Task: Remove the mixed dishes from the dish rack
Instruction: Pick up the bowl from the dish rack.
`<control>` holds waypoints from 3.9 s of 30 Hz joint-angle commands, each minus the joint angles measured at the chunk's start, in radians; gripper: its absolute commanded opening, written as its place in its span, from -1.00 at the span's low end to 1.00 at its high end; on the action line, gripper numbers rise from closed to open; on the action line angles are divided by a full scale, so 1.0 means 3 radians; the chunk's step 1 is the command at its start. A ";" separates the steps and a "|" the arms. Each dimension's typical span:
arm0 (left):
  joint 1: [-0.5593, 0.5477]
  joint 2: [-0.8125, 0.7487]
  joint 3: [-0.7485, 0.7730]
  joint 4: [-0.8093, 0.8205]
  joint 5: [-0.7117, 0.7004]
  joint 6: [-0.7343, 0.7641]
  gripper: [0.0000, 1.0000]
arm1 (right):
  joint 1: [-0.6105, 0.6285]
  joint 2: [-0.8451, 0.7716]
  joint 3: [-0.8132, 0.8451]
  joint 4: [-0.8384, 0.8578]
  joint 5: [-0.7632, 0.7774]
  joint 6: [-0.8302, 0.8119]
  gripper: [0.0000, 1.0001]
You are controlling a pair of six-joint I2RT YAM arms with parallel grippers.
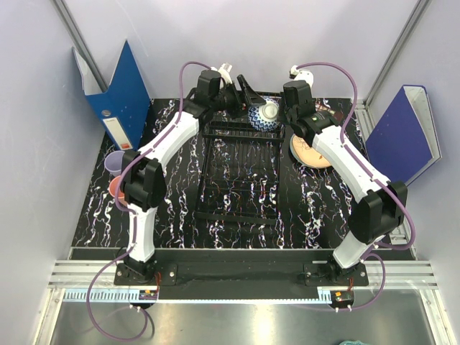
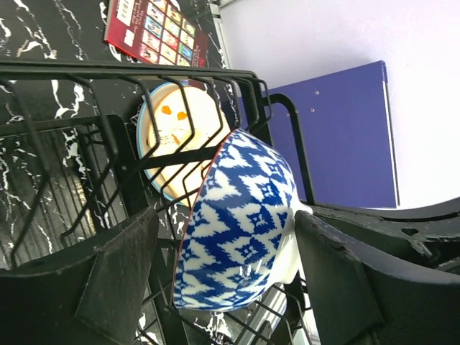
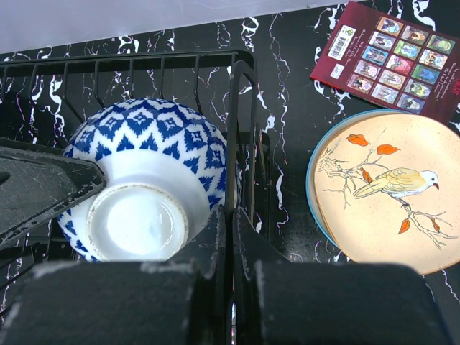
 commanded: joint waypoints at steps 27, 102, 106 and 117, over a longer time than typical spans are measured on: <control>0.0074 -0.0222 -0.1173 0.2513 0.0835 -0.1363 -1.00 | 0.0008 -0.0066 -0.0134 0.0083 -0.0224 0.0000 -1.00; -0.2600 -0.2809 -0.2380 -0.0755 -0.1824 0.4348 -1.00 | 0.1051 -0.1728 -0.0722 -0.1692 -0.1159 0.0470 0.55; -0.2620 -0.2799 -0.2380 -0.0755 -0.1773 0.4297 -1.00 | 0.1102 -0.1615 -0.0722 -0.1640 -0.1021 0.0450 0.39; -0.2646 -0.2789 -0.2380 -0.0760 -0.1660 0.4143 -1.00 | 0.1133 -0.1319 -0.0738 -0.1620 -0.0847 0.0337 -0.55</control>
